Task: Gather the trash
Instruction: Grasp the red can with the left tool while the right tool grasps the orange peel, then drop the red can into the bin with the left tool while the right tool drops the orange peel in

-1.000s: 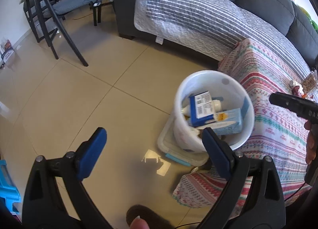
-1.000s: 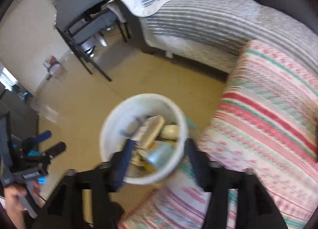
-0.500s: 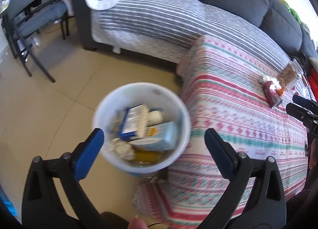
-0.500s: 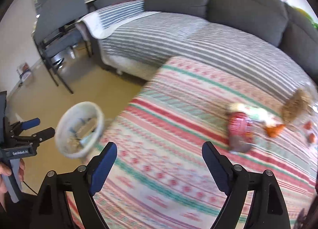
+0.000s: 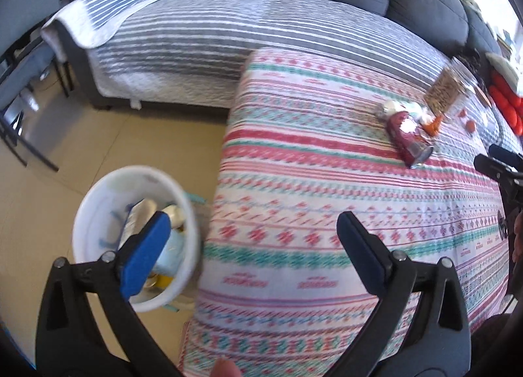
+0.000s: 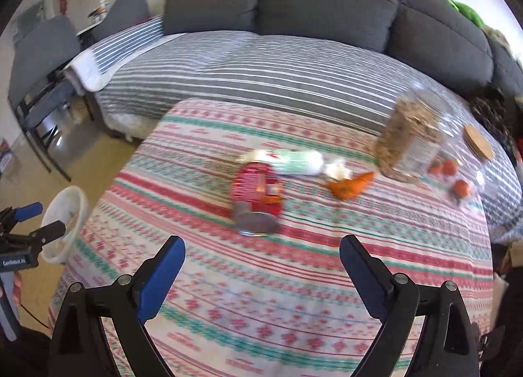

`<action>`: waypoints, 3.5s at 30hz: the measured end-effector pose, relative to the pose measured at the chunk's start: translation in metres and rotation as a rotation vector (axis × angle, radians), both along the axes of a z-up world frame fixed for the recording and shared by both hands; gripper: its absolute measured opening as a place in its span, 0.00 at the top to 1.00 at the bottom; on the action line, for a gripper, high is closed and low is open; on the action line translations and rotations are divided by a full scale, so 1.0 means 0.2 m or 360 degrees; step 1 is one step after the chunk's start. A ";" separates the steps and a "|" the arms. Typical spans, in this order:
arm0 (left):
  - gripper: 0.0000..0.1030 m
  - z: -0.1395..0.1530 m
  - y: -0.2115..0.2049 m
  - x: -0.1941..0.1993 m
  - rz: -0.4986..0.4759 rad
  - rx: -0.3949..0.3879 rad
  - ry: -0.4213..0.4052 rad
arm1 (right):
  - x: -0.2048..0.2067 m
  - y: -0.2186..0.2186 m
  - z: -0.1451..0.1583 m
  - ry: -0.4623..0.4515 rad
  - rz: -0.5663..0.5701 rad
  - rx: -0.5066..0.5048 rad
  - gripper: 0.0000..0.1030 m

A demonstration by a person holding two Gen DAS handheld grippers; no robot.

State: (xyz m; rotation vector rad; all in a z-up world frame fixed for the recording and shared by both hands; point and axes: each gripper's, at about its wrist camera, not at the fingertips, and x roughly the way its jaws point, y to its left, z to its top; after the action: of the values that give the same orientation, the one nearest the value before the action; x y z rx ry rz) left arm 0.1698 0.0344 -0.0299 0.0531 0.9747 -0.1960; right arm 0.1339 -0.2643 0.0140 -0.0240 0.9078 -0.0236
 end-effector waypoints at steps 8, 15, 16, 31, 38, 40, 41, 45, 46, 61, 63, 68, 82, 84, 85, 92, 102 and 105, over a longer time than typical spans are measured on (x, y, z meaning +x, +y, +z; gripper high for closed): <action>0.02 -0.01 -0.36 0.13 -0.0165 0.0072 0.0018 | -0.03 -0.45 -0.05 0.0017 -0.0345 0.0076 0.06; 0.02 -0.05 -0.72 0.28 -0.0249 0.0062 0.0067 | -0.02 -0.71 -0.11 0.0017 -0.0525 0.0152 0.06; 0.02 -0.07 -0.77 0.30 -0.0248 0.0040 0.0087 | -0.01 -0.74 -0.12 0.0020 -0.0547 0.0168 0.06; 0.36 -0.34 -1.28 0.53 -0.0222 -0.0020 0.0288 | 0.22 -0.95 -0.32 0.0058 -0.0685 0.0448 0.06; 0.36 -0.29 -1.14 0.44 -0.0364 -0.0028 0.0171 | 0.43 -0.85 -0.36 0.0061 -0.0487 0.0453 0.10; 0.36 -0.26 -1.08 0.40 -0.0398 -0.0037 0.0145 | 0.49 -0.83 -0.38 0.0072 -0.0480 0.0491 0.24; 0.36 -0.24 -1.06 0.38 -0.0410 -0.0039 0.0131 | 0.51 -0.83 -0.40 0.0083 -0.0487 0.0512 0.27; 0.36 -0.17 -0.95 0.31 -0.0440 -0.0049 0.0081 | 0.57 -0.78 -0.46 0.0103 -0.0451 0.0473 0.33; 0.36 -0.16 -0.93 0.29 -0.0447 -0.0052 0.0069 | 0.58 -0.76 -0.46 0.0082 -0.0444 0.0451 0.36; 0.36 -0.09 -0.50 0.11 -0.0357 -0.0054 0.0057 | 0.35 -0.59 -0.35 0.0192 -0.0200 0.0453 0.79; 0.36 -0.06 -0.43 0.06 -0.0348 -0.0063 0.0046 | 0.30 -0.58 -0.30 0.0186 -0.0197 0.0466 0.79; 0.36 0.01 -0.26 -0.03 -0.0301 -0.0097 0.0020 | 0.14 -0.51 -0.17 0.0158 -0.0181 0.0500 0.79; 0.36 0.01 0.36 -0.12 -0.0001 -0.0183 0.0016 | 0.02 0.06 -0.17 0.0219 -0.0026 0.0551 0.79; 0.36 -0.01 0.46 -0.12 0.0066 -0.0183 0.0029 | 0.04 0.17 -0.19 0.0228 0.0025 0.0560 0.79; 0.36 -0.03 0.52 -0.11 0.0108 -0.0181 0.0040 | 0.05 0.22 -0.20 0.0232 0.0057 0.0560 0.79; 0.36 -0.15 0.77 -0.05 0.0275 -0.0161 0.0115 | 0.07 0.54 -0.23 0.0248 0.0222 0.0582 0.79; 0.20 -0.24 0.88 -0.01 0.0396 -0.0121 0.0113 | 0.08 0.89 -0.24 0.0191 0.0462 0.0537 0.79; 0.11 -0.21 0.90 -0.04 0.0409 -0.0060 0.0060 | 0.10 0.99 -0.25 0.0192 0.0504 0.0539 0.79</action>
State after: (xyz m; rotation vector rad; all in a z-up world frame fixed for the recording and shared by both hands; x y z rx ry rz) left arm 0.1617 0.2137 -0.0715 -0.1106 1.0055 0.0213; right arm 0.1535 -0.0661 -0.0367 0.1476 1.0101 0.4302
